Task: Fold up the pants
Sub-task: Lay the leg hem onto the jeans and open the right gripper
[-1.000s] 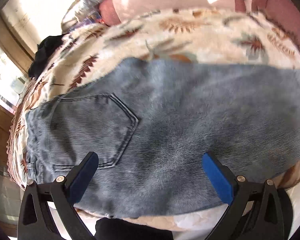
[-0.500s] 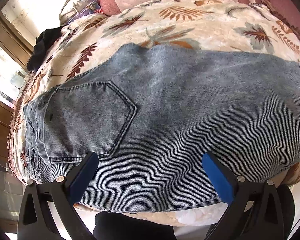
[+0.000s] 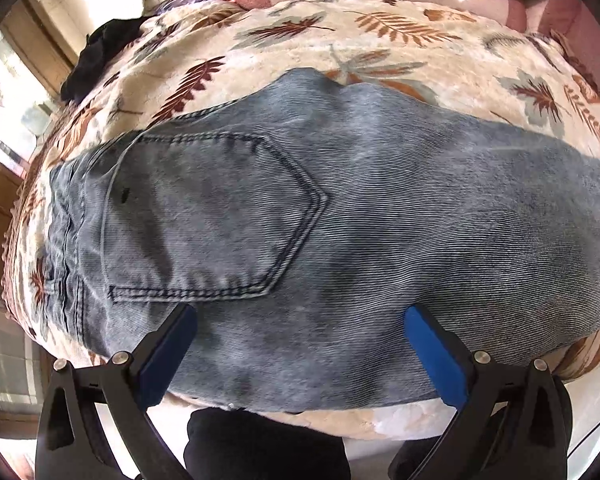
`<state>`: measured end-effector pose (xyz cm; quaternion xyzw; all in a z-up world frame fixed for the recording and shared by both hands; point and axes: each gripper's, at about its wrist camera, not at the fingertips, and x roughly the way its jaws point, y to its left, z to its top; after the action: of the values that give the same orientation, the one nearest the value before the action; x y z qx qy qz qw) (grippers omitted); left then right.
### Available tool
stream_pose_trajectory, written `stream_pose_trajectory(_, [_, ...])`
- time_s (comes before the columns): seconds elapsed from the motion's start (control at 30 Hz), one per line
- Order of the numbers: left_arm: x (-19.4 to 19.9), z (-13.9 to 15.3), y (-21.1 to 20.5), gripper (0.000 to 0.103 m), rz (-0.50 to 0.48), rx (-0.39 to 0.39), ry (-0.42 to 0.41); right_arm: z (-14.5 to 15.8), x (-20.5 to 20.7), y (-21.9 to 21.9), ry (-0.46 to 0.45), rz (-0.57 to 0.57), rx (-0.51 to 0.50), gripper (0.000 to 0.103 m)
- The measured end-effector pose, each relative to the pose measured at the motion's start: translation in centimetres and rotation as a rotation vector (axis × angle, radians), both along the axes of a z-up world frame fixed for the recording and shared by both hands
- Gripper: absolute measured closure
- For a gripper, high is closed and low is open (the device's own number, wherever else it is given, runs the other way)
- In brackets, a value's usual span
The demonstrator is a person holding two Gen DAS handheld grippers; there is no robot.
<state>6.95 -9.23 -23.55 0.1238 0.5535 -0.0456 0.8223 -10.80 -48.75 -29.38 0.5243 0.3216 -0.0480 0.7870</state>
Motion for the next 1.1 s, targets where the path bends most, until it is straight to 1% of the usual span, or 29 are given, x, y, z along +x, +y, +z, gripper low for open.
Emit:
stream_pose_trajectory(0.1, [-0.3, 0.9, 2.0, 0.000, 0.040, -0.043, -0.007, 3.3, 1.3, 1.5, -0.008, 0.045, -0.119, 0.080])
stream_pose_trajectory(0.23, [-0.9, 2.3, 4.8, 0.000, 0.090, -0.109, -0.026, 6.8, 4.1, 5.0, 0.000, 0.130, -0.233, 0.080])
stream_pose_trajectory(0.3, [-1.2, 2.9, 6.1, 0.000, 0.107, -0.132, -0.035, 8.1, 5.6, 7.3, 0.002, 0.182, -0.277, 0.080])
stream_pose_trajectory(0.4, [-1.3, 3.4, 7.8, 0.000, 0.123, -0.162, -0.041, 9.1, 8.2, 11.6, 0.011, 0.269, -0.322, 0.080])
stream_pose_trajectory(0.5, [-1.2, 3.7, 9.4, 0.000, 0.142, -0.184, -0.050, 9.3, 10.4, 16.1, 0.016, 0.361, -0.346, 0.080])
stream_pose_trajectory(0.57, [-0.9, 3.7, 10.4, 0.000, 0.159, -0.195, -0.053, 8.9, 11.7, 19.2, 0.029, 0.424, -0.354, 0.080])
stream_pose_trajectory(0.7, [-0.5, 3.1, 11.9, 0.000, 0.195, -0.212, -0.042, 6.9, 13.6, 24.8, 0.058, 0.554, -0.348, 0.080])
stream_pose_trajectory(0.73, [-0.4, 2.9, 12.2, 0.000, 0.203, -0.214, -0.035, 6.2, 14.1, 26.0, 0.078, 0.588, -0.341, 0.077])
stream_pose_trajectory(0.77, [-0.4, 2.8, 12.4, 0.000, 0.207, -0.218, -0.030, 5.5, 14.4, 27.1, 0.101, 0.619, -0.338, 0.077])
stream_pose_trajectory(0.8, [-0.4, 2.7, 12.5, 0.000, 0.209, -0.222, -0.027, 5.0, 14.7, 27.8, 0.124, 0.636, -0.350, 0.074])
stream_pose_trajectory(0.83, [-0.5, 2.6, 12.5, 0.000, 0.210, -0.221, -0.026, 4.7, 14.8, 28.3, 0.133, 0.646, -0.361, 0.068])
stream_pose_trajectory(0.87, [-0.6, 2.7, 12.4, 0.000, 0.208, -0.220, -0.026, 4.7, 14.8, 28.4, 0.119, 0.659, -0.359, 0.064])
stream_pose_trajectory(0.93, [-0.8, 2.8, 12.0, 0.000, 0.194, -0.218, -0.031, 5.1, 14.4, 28.0, 0.078, 0.678, -0.326, 0.048])
stream_pose_trajectory(1.0, [-1.0, 3.2, 11.1, 0.000, 0.168, -0.222, -0.040, 6.0, 13.7, 26.9, 0.013, 0.672, -0.300, 0.046])
stream_pose_trajectory(1.1, [-1.4, 3.7, 8.9, 0.000, 0.108, -0.215, -0.059, 7.1, 12.2, 24.6, -0.068, 0.625, -0.315, 0.046])
